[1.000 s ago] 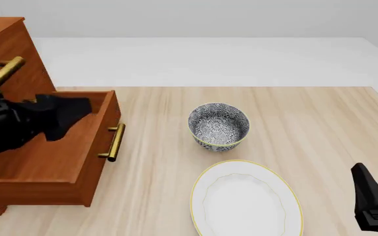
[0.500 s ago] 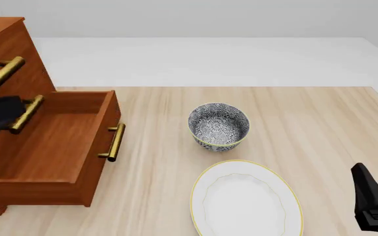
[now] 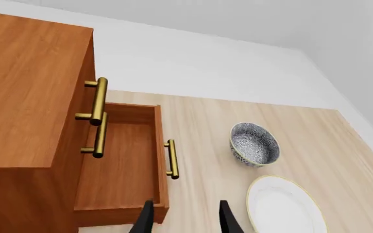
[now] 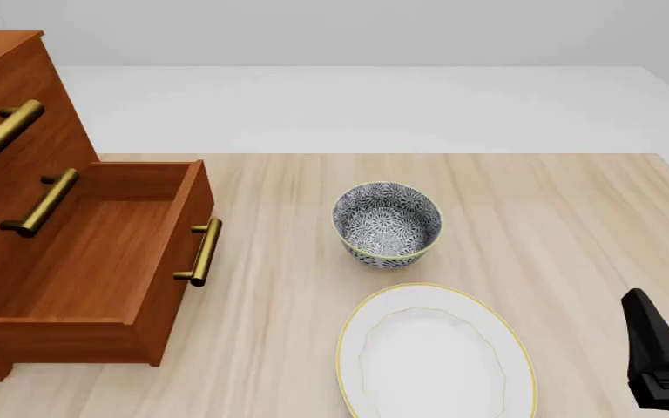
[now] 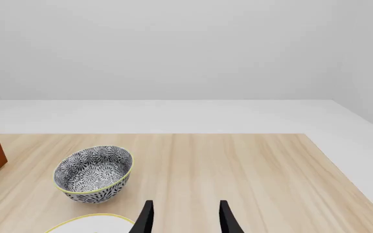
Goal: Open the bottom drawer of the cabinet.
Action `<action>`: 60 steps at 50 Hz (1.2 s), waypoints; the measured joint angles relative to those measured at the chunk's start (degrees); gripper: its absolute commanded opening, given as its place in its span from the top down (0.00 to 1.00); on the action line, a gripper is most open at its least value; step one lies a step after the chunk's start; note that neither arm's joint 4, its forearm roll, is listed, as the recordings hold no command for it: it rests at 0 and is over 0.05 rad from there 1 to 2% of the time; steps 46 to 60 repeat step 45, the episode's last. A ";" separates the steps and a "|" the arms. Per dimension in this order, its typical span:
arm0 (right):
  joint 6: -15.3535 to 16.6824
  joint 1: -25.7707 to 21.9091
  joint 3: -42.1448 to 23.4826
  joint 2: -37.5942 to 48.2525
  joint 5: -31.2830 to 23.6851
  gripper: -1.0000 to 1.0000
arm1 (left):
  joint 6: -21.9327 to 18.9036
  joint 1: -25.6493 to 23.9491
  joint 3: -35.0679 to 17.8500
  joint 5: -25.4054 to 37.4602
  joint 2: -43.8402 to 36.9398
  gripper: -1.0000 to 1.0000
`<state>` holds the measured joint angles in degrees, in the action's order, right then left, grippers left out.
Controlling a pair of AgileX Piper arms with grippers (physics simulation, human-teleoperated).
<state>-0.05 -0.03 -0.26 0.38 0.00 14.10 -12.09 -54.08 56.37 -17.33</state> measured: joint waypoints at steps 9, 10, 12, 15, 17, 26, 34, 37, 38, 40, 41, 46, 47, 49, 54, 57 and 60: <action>0.00 0.00 0.00 0.00 0.00 0.00 | -0.32 0.99 -1.46 5.61 3.48 0.00; 0.00 0.00 0.00 0.00 0.00 0.00 | -0.45 1.31 -1.81 6.31 3.91 0.00; 0.00 0.00 0.00 0.00 0.00 0.00 | -0.49 1.86 -2.48 7.57 4.75 0.00; 0.00 0.00 0.00 0.00 0.00 0.00 | -0.33 2.43 -3.35 9.09 5.87 0.00; 0.00 0.00 0.00 0.00 0.00 0.00 | -0.29 2.70 -3.62 9.88 6.59 0.00; 0.00 0.00 0.00 0.00 0.00 0.00 | 0.79 2.57 -2.96 12.04 10.93 0.00; 0.00 0.00 0.00 0.00 0.00 0.00 | 0.94 2.19 -2.21 12.86 14.18 0.00; -0.01 0.00 0.00 0.00 0.00 0.00 | 0.62 2.10 -2.47 13.04 14.99 0.00; -0.01 0.00 0.00 0.00 0.00 0.00 | 0.40 2.08 -2.66 13.08 15.22 0.00; -0.01 0.00 0.00 0.00 0.00 0.00 | -0.12 2.05 -2.96 13.16 15.61 0.00; -0.01 0.00 0.00 0.00 0.00 0.00 | -0.46 2.02 -3.21 13.20 15.77 0.00; -0.01 0.01 0.00 0.00 0.00 0.00 | -1.87 1.98 -4.02 13.31 16.29 0.00; -0.01 0.01 0.00 0.00 0.00 0.00 | -1.87 1.98 -4.02 13.31 16.29 0.00; -0.01 0.01 0.00 0.00 0.00 0.00 | -1.87 1.98 -4.02 13.31 16.29 0.00; -0.01 0.01 0.00 0.00 0.00 0.00 | -1.87 1.98 -4.02 13.31 16.29 0.00; -0.01 0.01 0.00 0.00 0.00 0.00 | -1.87 1.98 -4.02 13.31 16.29 0.00; -0.01 0.01 0.00 0.00 0.00 0.00 | -1.87 1.98 -4.02 13.31 16.29 0.00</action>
